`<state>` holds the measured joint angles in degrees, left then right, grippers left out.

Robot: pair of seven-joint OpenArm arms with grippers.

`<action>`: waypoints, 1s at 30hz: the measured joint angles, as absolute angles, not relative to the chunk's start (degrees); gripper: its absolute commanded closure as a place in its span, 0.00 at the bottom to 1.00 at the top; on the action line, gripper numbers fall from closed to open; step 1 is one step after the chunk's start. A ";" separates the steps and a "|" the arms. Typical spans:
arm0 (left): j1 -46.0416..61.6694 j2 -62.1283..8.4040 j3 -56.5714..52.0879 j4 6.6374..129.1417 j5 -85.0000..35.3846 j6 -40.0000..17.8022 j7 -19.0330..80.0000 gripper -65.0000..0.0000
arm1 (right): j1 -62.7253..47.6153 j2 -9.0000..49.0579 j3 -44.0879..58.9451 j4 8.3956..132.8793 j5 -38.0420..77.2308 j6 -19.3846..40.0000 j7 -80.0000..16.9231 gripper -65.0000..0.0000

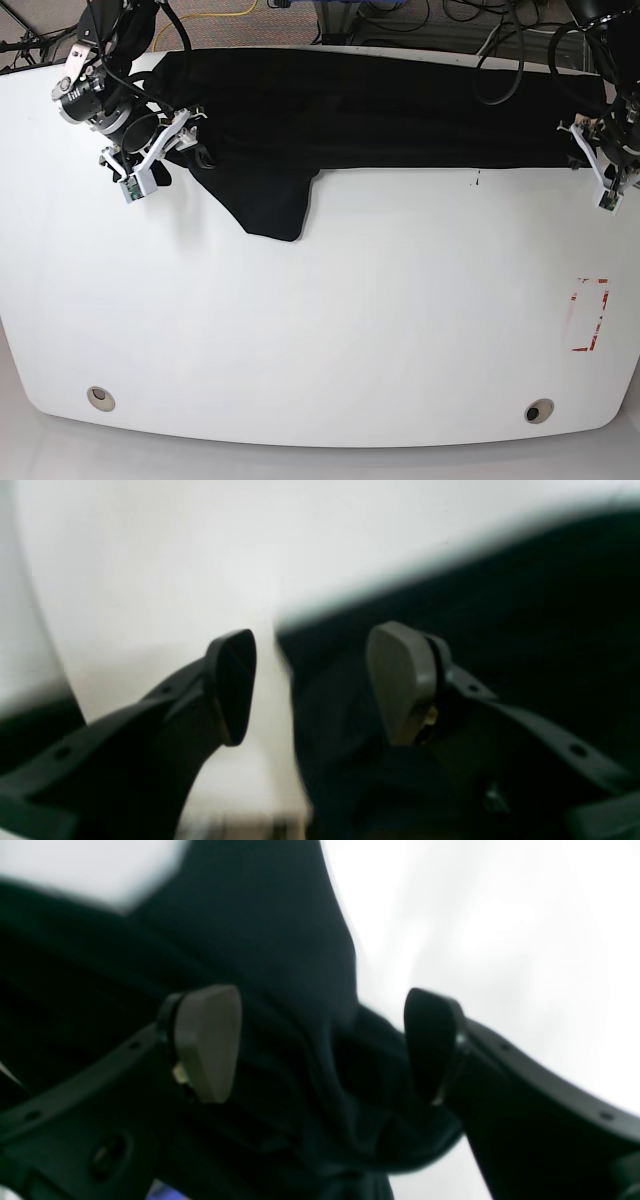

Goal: Fold the T-shirt properly
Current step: 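Lift the shirt edge with both grippers and fold it over the body, then lower the folded edge with both grippers and release the right gripper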

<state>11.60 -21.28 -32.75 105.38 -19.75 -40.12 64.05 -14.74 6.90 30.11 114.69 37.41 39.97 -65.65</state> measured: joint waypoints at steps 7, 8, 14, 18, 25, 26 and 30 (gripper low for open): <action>11.09 -21.12 -32.71 108.47 -25.32 -40.14 66.74 0.44 | -11.86 6.28 29.91 114.65 41.01 39.92 -65.39 0.35; 11.00 -21.04 -32.73 108.25 -25.06 -40.14 66.74 0.44 | -11.64 5.80 29.93 114.65 40.93 39.92 -65.14 0.41; 9.19 -18.41 -33.23 102.96 -18.17 -40.12 65.65 0.52 | -12.67 4.25 29.63 112.84 40.84 39.97 -65.41 0.83; 8.71 -17.34 -34.24 96.82 -13.37 -40.10 62.15 0.74 | -13.50 4.29 30.02 111.94 36.47 39.90 -65.60 0.90; 8.82 -17.76 -36.36 87.88 -7.22 -39.97 59.20 0.84 | -15.68 3.95 27.97 111.74 26.55 39.90 -64.97 0.85; 8.91 -17.67 -36.51 87.55 -7.27 -39.97 58.81 0.84 | -16.14 3.81 27.88 111.74 26.28 39.90 -64.90 0.85; 8.99 -17.82 -37.26 85.93 -7.55 -39.97 57.56 0.84 | -17.72 3.88 27.86 111.53 22.65 39.92 -64.82 0.84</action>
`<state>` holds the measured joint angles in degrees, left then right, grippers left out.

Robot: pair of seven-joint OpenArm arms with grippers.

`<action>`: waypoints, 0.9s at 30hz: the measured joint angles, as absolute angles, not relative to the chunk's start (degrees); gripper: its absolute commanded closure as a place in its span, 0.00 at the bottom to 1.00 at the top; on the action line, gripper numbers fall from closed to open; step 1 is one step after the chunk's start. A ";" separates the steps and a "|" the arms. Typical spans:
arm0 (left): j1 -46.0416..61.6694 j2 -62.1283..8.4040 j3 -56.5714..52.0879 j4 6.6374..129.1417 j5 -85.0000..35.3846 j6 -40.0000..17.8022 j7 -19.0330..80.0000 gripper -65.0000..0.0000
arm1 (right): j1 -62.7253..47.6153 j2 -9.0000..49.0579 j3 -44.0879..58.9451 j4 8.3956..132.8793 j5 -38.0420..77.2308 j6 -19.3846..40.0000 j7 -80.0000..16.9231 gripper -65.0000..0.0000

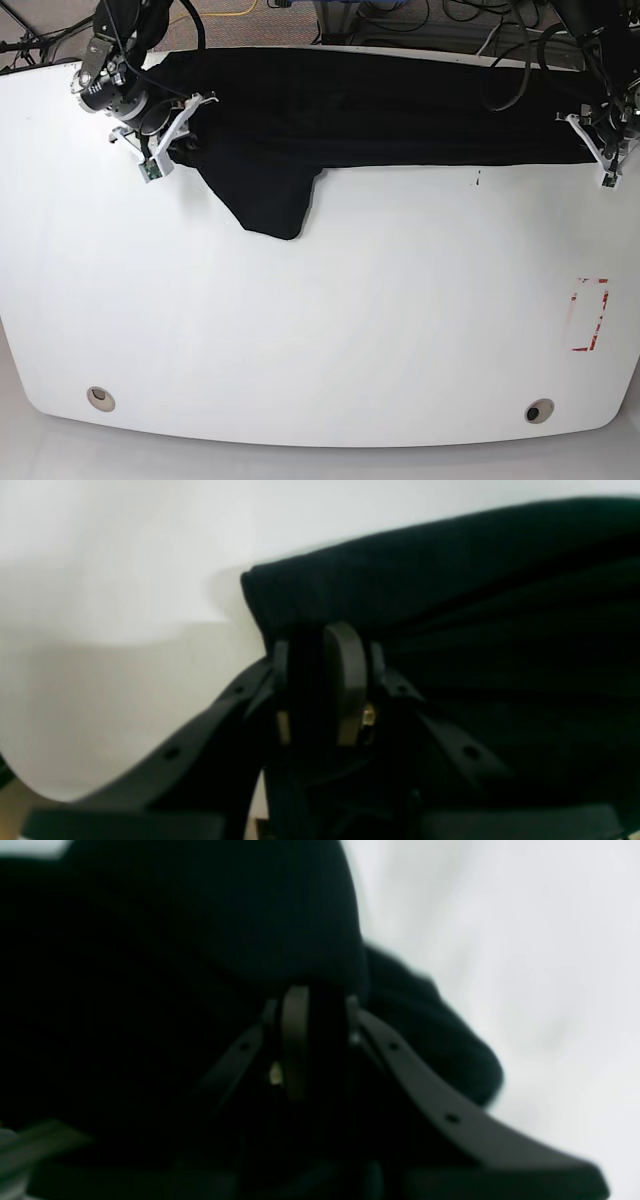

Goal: Fold the T-shirt properly
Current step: 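Lower the folded edge with both grippers and release the right gripper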

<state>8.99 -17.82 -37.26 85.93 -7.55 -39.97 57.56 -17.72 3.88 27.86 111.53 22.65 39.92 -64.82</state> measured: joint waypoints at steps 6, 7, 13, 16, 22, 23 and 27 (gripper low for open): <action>9.85 -18.26 -37.23 85.27 -8.69 -39.97 56.40 0.84 | -17.21 4.32 27.79 107.15 18.74 39.88 -62.63 0.84; 9.85 -18.33 -37.23 85.10 -8.82 -39.97 56.21 0.84 | -16.99 4.36 27.77 105.65 18.13 39.99 -60.90 0.84; 9.65 -18.28 -36.56 85.06 -8.25 -39.97 56.03 0.84 | -14.59 6.17 27.90 97.38 18.55 40.58 -53.45 0.84; 9.65 -18.46 -34.79 85.06 -7.35 -39.92 55.11 0.84 | -12.64 6.90 27.88 94.24 18.74 40.56 -51.31 0.84; 8.58 -18.65 -30.89 85.06 -7.05 -39.68 52.45 0.84 | -9.50 8.93 27.86 89.14 19.75 40.86 -48.18 0.84; 7.92 -18.59 -30.46 85.03 -6.92 -39.68 52.69 0.84 | -8.71 9.43 27.90 88.23 19.77 41.01 -48.03 0.84; 4.89 -18.31 -29.76 82.54 -7.84 -39.75 52.49 0.84 | -5.34 11.09 27.79 85.60 19.00 41.01 -49.10 0.84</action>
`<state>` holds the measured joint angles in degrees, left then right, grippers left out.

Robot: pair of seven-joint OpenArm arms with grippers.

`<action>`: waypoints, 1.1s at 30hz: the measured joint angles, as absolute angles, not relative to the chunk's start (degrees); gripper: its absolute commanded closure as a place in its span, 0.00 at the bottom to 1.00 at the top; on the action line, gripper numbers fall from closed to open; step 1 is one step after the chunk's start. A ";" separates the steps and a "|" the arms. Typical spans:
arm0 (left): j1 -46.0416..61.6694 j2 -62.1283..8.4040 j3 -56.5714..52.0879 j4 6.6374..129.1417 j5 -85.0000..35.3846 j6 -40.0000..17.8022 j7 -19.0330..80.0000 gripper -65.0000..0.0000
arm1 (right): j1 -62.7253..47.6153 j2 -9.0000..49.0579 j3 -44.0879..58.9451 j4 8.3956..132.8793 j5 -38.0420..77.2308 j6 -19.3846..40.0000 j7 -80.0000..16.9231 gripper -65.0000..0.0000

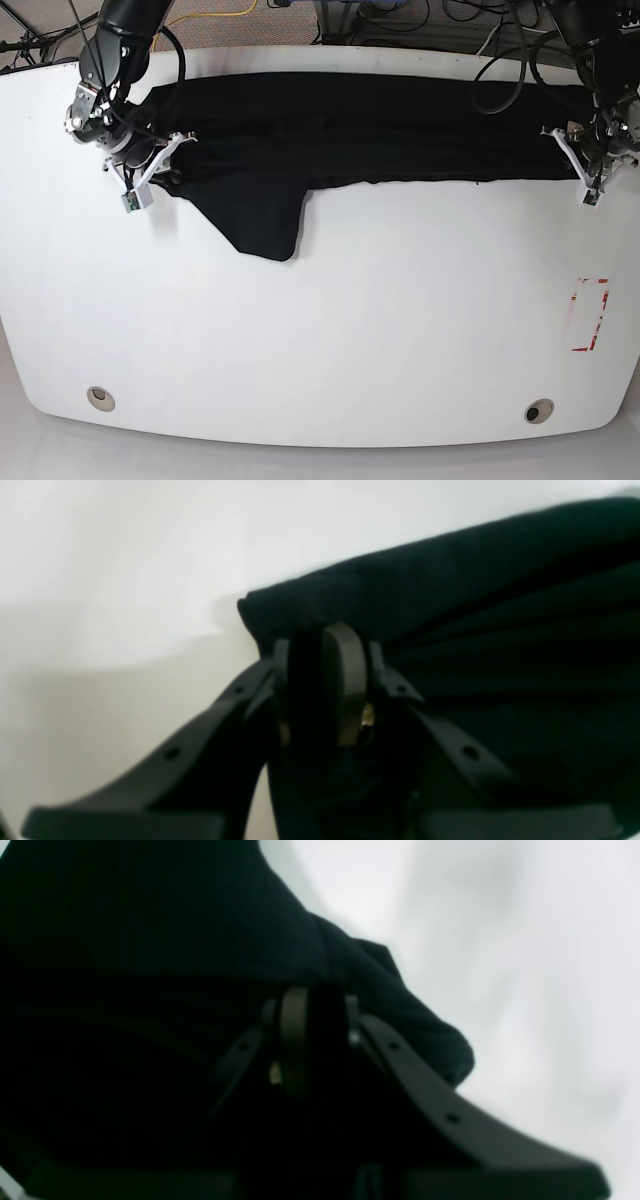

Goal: Fold the T-shirt properly
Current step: 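Lower the folded edge with both grippers and release the right gripper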

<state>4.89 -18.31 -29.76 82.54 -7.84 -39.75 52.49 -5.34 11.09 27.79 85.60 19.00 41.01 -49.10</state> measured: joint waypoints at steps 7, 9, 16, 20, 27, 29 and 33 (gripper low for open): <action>0.47 -18.48 -29.78 77.21 -8.86 -39.94 51.16 0.84 | -1.15 12.12 27.70 83.00 17.34 40.60 -50.17 0.84; -0.10 -18.48 -29.74 76.53 -8.82 -39.94 51.13 0.84 | -0.38 12.40 27.68 82.28 17.26 40.62 -50.26 0.84; -0.05 -18.46 -29.67 76.47 -8.91 -39.94 50.83 0.84 | 1.19 12.32 27.64 82.98 16.64 40.53 -52.38 0.77; -0.05 -18.44 -29.67 76.49 -9.04 -39.94 50.89 0.84 | 1.54 12.23 27.66 86.39 15.31 40.42 -54.48 0.53; -0.05 -18.44 -29.67 76.44 -8.99 -39.94 50.92 0.84 | 4.84 11.29 28.10 89.10 14.83 40.03 -56.21 0.33; -0.05 -18.44 -29.67 76.49 -9.02 -39.94 50.92 0.84 | 5.63 10.87 27.81 89.10 15.00 40.01 -56.16 0.37; -0.01 -18.46 -29.67 76.49 -9.06 -39.94 50.89 0.84 | 7.33 10.26 27.77 87.94 15.16 40.05 -56.18 0.44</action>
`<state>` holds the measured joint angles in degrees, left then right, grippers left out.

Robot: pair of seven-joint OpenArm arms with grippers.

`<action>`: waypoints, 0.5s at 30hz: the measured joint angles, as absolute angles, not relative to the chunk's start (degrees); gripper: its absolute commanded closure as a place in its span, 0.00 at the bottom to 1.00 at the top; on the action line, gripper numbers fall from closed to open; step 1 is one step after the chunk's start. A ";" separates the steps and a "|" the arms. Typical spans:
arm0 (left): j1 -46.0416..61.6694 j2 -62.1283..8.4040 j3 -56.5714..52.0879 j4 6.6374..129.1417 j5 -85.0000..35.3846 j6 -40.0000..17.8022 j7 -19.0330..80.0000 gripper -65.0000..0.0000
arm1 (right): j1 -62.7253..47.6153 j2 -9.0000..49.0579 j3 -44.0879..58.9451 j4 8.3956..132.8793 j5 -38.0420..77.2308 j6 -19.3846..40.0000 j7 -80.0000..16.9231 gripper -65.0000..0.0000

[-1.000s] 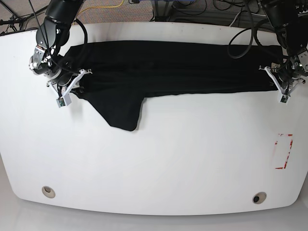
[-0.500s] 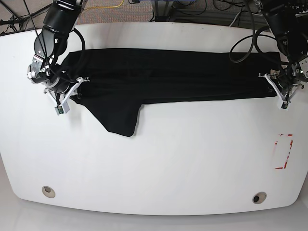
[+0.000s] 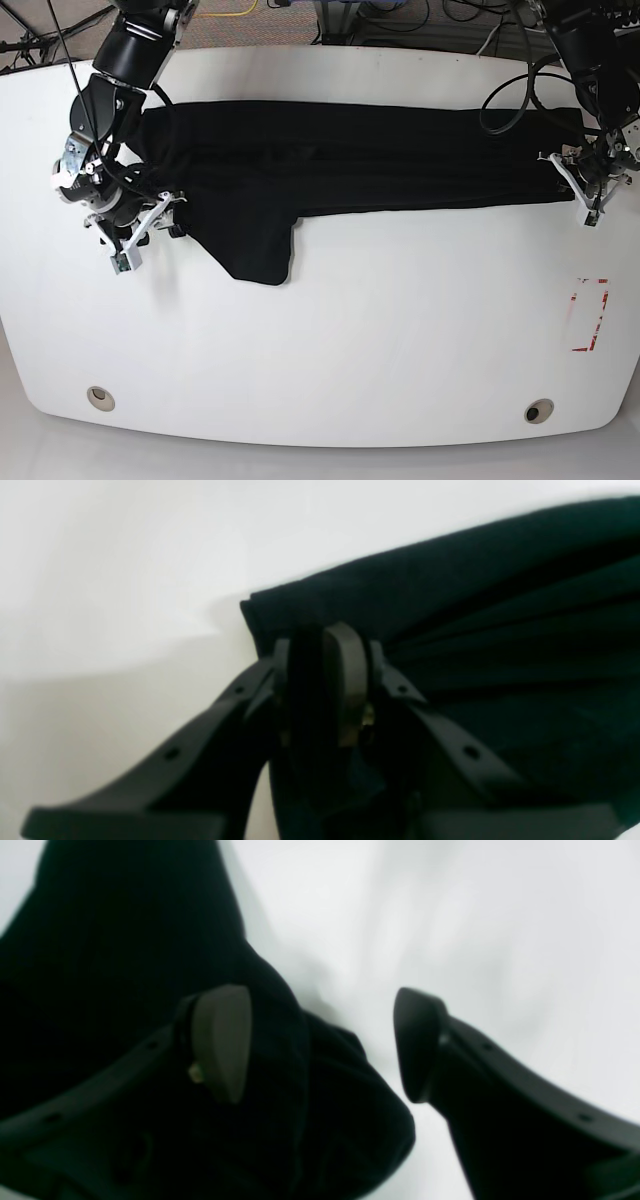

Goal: Fold the T-shirt properly
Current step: 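Lower the folded edge with both grippers and release the right gripper, then grasp the hanging sleeve with the right gripper and fold it onto the shirt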

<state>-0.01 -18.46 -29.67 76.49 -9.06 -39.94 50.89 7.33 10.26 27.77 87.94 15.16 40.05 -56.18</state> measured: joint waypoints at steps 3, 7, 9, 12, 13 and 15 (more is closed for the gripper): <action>-0.01 -18.44 -29.69 76.49 -9.02 -39.94 50.87 0.84 | 9.69 9.80 27.79 84.88 14.66 39.99 -56.29 0.44; -0.03 -18.41 -29.71 76.49 -8.91 -39.94 50.85 0.84 | 12.71 9.34 27.77 80.90 14.55 39.90 -56.60 0.42; -0.01 -18.46 -29.71 76.49 -9.08 -39.94 50.87 0.84 | 14.26 9.32 27.79 78.74 14.74 39.92 -56.51 0.42; 0.01 -18.46 -29.71 76.49 -9.08 -39.94 50.85 0.84 | 15.79 9.19 27.77 76.16 14.76 39.92 -55.90 0.42; 0.01 -18.44 -29.71 76.49 -9.04 -39.94 50.85 0.84 | 16.29 9.19 27.79 75.13 14.81 39.92 -55.75 0.42; -0.01 -18.44 -29.71 76.42 -9.02 -39.94 50.85 0.84 | 17.19 9.19 27.79 72.97 14.74 39.90 -55.44 0.42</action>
